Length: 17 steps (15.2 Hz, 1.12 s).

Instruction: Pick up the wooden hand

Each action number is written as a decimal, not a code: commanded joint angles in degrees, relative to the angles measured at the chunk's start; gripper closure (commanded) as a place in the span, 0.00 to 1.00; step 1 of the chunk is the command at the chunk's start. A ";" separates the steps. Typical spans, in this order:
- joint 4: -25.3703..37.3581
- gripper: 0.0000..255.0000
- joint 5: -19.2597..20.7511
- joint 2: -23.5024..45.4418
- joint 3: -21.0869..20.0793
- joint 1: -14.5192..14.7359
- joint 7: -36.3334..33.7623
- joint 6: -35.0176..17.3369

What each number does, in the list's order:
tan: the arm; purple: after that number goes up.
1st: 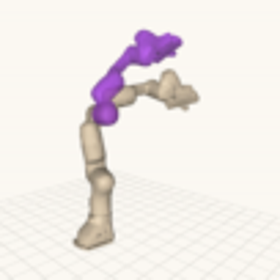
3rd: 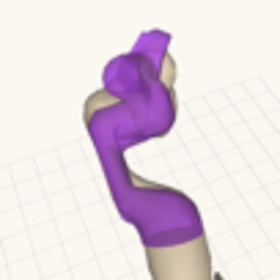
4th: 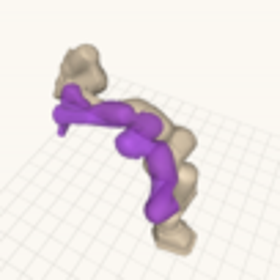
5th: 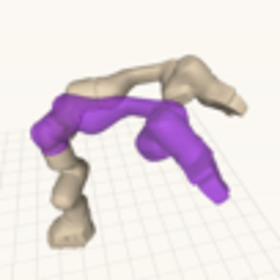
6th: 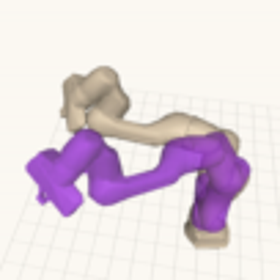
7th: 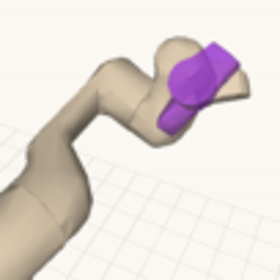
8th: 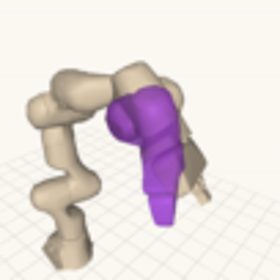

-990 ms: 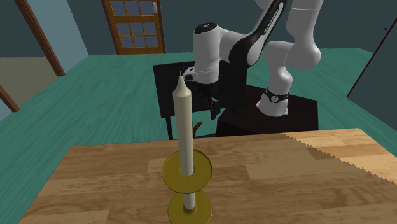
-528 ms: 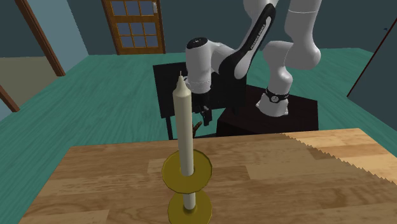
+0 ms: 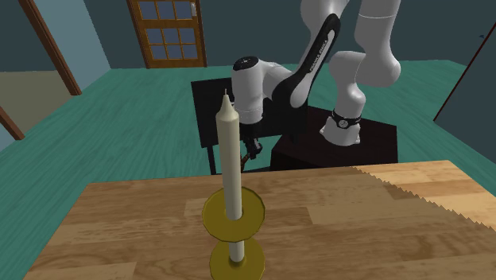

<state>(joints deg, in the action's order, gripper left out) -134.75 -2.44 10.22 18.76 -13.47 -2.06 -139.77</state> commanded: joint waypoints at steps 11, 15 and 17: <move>0.41 1.00 1.33 -2.68 0.36 0.30 -0.93 2.94; 1.05 1.00 2.51 -5.19 0.59 0.47 -1.71 5.95; 1.44 1.00 3.04 -6.38 0.66 0.53 -2.06 7.47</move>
<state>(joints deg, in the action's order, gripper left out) -133.54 0.28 4.55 19.41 -13.03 -3.83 -133.19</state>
